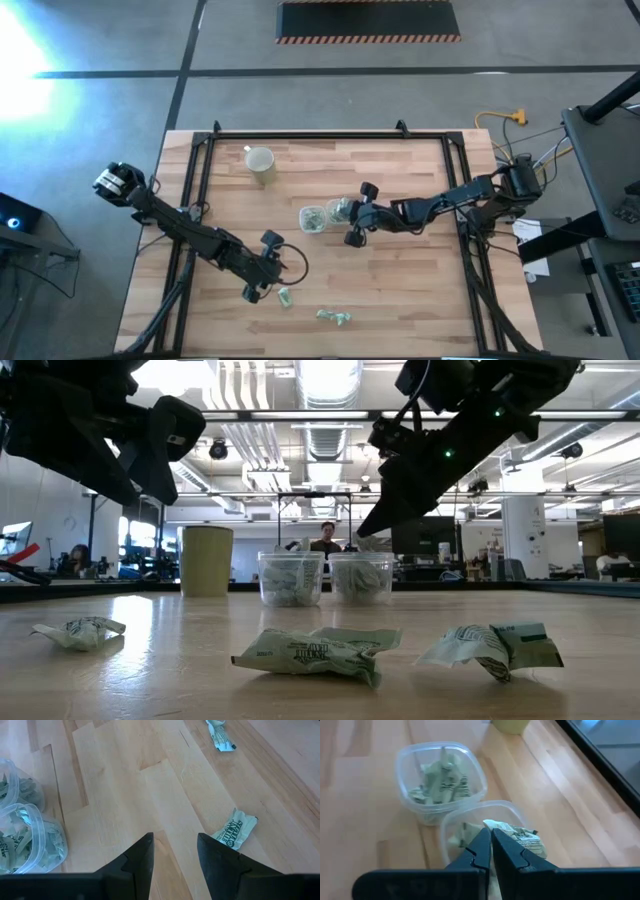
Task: Pick and place items into bin
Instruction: Put the stevia packet into the right transparent bin, then put the stevia packet into the left transparent bin
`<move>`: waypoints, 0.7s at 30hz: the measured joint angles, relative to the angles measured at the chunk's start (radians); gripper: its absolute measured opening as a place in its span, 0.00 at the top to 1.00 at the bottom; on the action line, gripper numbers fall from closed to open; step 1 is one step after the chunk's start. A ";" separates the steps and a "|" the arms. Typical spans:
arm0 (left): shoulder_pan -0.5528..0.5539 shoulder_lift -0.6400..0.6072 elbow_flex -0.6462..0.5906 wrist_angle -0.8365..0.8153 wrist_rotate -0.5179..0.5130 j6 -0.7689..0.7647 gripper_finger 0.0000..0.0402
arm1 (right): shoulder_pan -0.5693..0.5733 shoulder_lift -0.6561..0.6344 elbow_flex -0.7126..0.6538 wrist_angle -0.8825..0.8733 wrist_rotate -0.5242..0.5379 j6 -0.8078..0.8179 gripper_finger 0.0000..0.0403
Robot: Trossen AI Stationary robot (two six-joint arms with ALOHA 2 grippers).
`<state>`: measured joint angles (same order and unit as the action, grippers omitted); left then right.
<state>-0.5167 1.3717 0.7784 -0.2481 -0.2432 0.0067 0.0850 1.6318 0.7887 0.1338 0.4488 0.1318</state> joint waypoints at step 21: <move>0.000 0.000 0.000 -0.002 0.000 0.000 0.66 | -0.001 0.000 0.000 -0.003 -0.135 0.037 0.81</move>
<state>-0.5167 1.3719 0.7784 -0.2501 -0.2431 0.0071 0.0839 1.6314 0.7887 0.1307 0.3134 0.1688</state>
